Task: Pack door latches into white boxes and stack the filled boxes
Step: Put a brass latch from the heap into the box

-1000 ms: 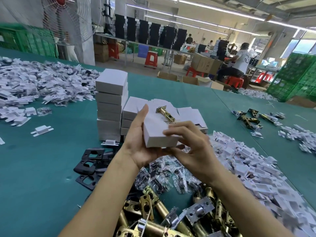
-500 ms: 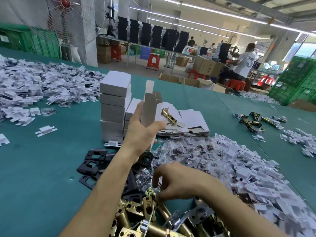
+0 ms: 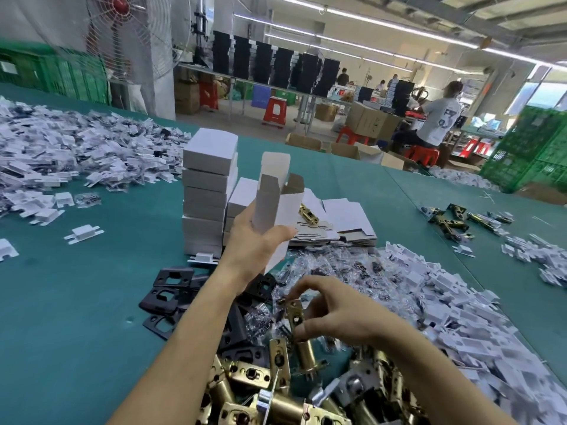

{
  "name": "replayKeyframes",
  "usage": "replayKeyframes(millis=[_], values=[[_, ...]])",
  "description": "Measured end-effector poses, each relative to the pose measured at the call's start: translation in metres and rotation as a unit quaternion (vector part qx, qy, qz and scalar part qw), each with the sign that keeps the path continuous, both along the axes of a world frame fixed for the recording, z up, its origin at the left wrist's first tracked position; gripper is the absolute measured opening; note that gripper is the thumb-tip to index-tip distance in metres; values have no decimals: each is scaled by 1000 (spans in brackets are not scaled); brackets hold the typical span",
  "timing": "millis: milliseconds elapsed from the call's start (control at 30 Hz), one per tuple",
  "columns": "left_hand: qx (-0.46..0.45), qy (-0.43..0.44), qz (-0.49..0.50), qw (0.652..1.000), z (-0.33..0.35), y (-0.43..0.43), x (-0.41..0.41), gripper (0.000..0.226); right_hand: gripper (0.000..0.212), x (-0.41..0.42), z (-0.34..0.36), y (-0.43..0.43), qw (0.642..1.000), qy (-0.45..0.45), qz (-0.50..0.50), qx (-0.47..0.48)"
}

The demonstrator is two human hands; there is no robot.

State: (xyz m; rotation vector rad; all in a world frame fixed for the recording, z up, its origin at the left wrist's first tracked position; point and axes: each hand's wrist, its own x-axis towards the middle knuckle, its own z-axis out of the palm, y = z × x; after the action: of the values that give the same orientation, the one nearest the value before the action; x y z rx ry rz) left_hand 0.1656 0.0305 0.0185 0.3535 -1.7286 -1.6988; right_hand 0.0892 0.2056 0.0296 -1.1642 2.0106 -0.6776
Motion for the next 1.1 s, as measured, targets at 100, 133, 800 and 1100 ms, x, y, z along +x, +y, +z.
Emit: replayKeyframes(millis=[100, 133, 800, 1100], values=[[-14, -6, -16, 1000, 1, 2, 2, 28, 39, 1, 3, 9, 998, 14, 46, -43], [-13, -5, -13, 1000, 1, 2, 2, 28, 37, 2, 5, 12, 997, 13, 56, -58], [-11, 14, -57, 998, -3, 3, 3, 30, 47, -24, 8, 38, 937, 212, -122, -249], [-32, -93, -223, 970, -3, 7, 7, 45, 43, -20, 86, 11, 817, 223, -105, -522]])
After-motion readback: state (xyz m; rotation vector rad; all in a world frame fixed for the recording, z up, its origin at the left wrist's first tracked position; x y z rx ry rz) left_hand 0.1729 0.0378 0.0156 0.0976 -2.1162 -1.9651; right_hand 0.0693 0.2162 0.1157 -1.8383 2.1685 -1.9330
